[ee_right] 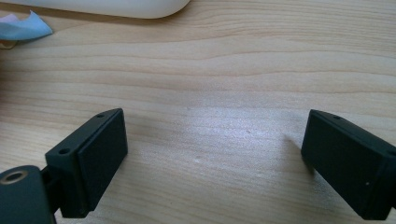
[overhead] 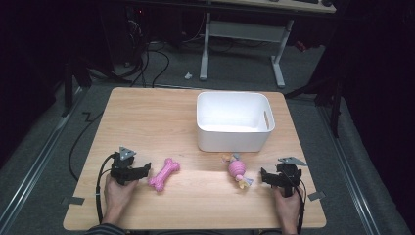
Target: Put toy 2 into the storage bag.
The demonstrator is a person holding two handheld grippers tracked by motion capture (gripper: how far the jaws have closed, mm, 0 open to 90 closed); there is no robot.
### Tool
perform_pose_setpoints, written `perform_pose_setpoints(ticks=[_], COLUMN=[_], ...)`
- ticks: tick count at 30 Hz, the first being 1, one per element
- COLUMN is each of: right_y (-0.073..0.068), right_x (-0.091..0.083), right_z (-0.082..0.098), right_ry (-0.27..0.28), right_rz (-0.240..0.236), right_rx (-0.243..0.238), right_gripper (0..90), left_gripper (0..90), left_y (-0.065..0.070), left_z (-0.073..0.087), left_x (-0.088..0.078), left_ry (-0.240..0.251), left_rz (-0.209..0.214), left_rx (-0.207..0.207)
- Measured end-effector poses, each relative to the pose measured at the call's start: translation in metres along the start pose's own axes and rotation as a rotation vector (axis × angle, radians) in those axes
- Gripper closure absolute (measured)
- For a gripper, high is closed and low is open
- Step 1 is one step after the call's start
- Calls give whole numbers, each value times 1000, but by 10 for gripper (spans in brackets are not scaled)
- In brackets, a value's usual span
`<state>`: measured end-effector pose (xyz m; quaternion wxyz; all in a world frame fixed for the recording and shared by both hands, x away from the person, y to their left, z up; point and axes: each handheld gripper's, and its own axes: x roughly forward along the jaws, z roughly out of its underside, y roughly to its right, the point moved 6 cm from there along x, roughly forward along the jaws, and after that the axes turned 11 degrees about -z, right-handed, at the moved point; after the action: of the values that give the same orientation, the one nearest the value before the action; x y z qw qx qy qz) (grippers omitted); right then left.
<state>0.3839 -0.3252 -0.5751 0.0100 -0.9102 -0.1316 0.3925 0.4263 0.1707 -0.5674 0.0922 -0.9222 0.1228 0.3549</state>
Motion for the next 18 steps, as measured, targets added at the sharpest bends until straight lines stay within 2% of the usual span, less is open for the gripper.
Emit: perform_pose_setpoints(ticks=[12,18], right_y=[0,0], right_x=[0,0], right_z=[0,0], right_ry=[3,3], right_rz=[-2,-2], right_rx=[-3,-3], right_gripper=[71,72], left_gripper=[258,262], left_y=[4,9], left_z=[-16,-20], left_x=[-18,-24], left_ry=[45,41], left_rz=[35,56], left_rx=[7,19])
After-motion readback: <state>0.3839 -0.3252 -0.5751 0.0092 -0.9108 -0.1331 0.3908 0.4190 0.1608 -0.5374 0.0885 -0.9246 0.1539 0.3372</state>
